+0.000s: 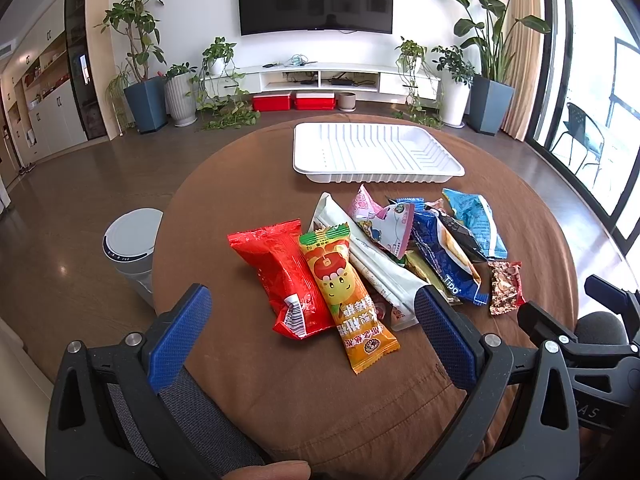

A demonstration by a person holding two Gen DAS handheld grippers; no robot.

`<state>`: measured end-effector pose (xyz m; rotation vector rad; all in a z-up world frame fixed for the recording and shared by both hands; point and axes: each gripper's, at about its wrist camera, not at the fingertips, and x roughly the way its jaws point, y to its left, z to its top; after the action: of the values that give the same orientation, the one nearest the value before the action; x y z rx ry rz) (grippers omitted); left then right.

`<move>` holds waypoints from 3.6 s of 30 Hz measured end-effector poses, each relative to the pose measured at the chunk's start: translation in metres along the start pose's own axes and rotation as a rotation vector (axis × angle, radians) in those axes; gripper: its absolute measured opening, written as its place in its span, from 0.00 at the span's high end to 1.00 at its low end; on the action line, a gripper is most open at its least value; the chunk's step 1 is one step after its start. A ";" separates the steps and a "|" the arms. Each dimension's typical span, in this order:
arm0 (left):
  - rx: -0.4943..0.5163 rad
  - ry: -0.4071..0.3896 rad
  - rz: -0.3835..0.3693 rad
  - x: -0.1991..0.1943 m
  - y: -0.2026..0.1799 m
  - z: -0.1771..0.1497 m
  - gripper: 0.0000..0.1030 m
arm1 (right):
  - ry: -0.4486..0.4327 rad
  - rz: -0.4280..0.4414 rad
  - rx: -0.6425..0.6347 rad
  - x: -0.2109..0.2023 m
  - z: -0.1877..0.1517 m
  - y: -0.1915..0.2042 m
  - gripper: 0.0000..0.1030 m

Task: Organize snacks

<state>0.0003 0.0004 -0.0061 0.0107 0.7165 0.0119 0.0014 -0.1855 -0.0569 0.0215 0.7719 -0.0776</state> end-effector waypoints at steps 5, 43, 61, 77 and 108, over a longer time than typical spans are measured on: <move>0.000 0.001 0.000 0.000 0.000 0.000 0.00 | 0.001 0.000 0.000 0.000 0.000 0.001 0.00; 0.006 -0.135 -0.207 -0.014 0.026 -0.012 0.00 | -0.016 0.057 0.028 -0.004 -0.004 0.000 0.00; -0.093 0.242 -0.171 0.083 0.059 0.018 0.31 | -0.014 0.150 0.055 0.013 -0.002 -0.025 0.15; -0.026 0.310 -0.110 0.131 0.060 0.033 0.41 | 0.000 0.233 -0.030 0.012 0.004 0.002 0.17; -0.088 0.312 -0.322 0.105 0.142 0.002 0.76 | 0.204 0.441 -0.265 0.069 0.034 0.130 0.60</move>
<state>0.0798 0.1444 -0.0722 -0.1942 1.0224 -0.2687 0.0847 -0.0624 -0.0818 -0.0532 0.9603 0.4524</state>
